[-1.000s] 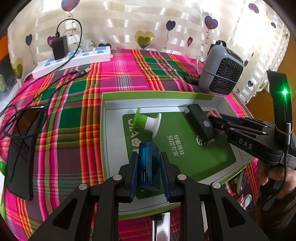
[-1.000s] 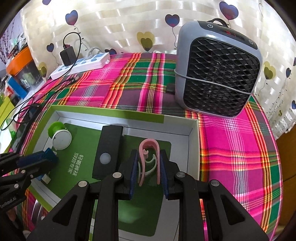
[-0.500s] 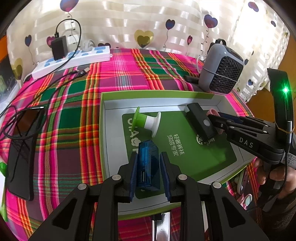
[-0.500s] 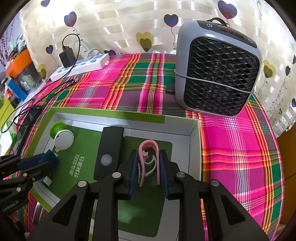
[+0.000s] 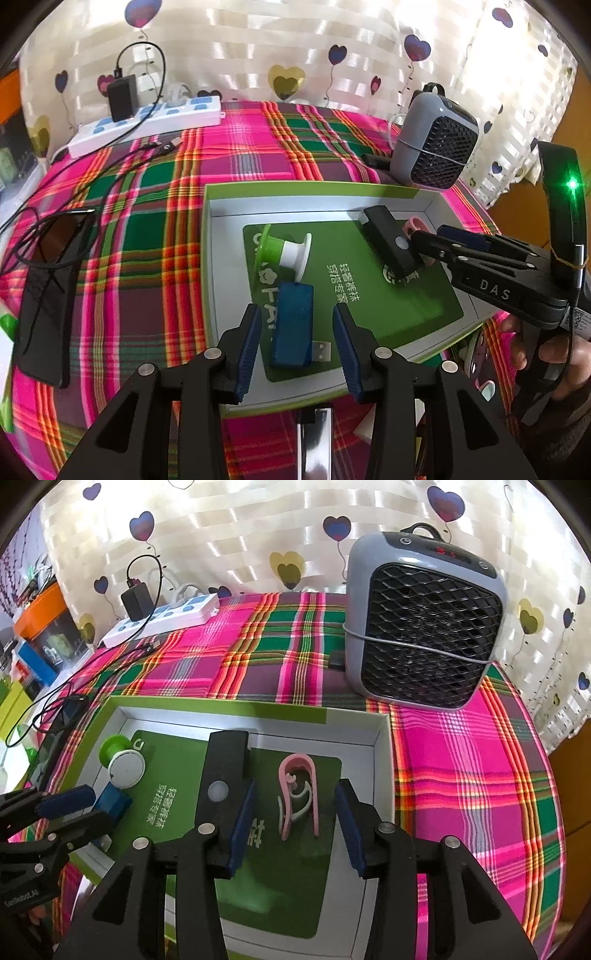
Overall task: Organize rigid objects
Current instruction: 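Release USB stick from left tool while right tool releases pink clip in the box, then move left tool toward the white roll while right tool withdraws from the box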
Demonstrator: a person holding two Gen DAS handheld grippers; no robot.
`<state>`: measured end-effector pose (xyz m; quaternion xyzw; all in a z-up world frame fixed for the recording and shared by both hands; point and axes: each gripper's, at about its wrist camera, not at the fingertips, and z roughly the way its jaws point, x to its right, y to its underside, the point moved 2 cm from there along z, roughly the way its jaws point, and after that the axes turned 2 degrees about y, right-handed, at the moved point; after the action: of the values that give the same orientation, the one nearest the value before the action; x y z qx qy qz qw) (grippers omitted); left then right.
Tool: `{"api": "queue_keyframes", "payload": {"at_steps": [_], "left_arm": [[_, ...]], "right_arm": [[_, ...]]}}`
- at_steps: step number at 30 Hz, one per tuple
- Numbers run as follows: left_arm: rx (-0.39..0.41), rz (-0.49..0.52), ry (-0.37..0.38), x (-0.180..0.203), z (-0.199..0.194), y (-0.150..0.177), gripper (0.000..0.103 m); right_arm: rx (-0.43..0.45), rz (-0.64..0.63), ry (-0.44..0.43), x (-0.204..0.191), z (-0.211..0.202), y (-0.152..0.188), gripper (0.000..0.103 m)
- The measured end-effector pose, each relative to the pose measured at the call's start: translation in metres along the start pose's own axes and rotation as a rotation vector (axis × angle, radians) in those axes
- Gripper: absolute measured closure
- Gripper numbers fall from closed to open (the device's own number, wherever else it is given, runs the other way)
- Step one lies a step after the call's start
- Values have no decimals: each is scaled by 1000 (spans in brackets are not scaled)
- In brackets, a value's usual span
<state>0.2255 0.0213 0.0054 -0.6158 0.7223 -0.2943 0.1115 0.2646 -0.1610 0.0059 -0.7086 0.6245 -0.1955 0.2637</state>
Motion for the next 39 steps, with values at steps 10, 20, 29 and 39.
{"api": "queue_keyframes", "payload": {"at_steps": [10,20,29,39], "left_arm": [[50,21,-10,11,-31,13,64],[71,24,-17,17,-61,46,64],[96,38,-14,20,-85,79,64],[111,-10,26,5,-105,110,64]], "right_arm": [[40,17,-2,-1,-27,9,58],[93,19,0,-10,-62,33,58],[118,17,-1,-20,-86,66,58],[140,-2,23,-27,-106,99,58]]}}
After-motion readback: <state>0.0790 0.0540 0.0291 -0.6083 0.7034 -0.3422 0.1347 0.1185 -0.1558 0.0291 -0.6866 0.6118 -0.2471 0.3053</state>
